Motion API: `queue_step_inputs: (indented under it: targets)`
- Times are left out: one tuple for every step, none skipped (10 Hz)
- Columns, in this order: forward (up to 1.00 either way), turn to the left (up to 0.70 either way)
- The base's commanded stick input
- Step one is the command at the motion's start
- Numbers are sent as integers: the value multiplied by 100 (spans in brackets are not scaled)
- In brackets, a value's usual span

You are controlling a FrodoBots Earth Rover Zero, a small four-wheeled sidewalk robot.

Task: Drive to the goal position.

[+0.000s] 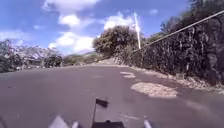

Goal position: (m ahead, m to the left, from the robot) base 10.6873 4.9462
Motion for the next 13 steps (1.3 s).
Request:
queue_step_inputs:
  targets:
    - [70,-23]
    - [70,-12]
    - [70,-2]
    - [70,-1]
    - [70,0]
    - [70,0]
    - [70,0]
    - [70,0]
    - [70,0]
    - [70,0]
    - [70,0]
    - [70,0]
    - [70,0]
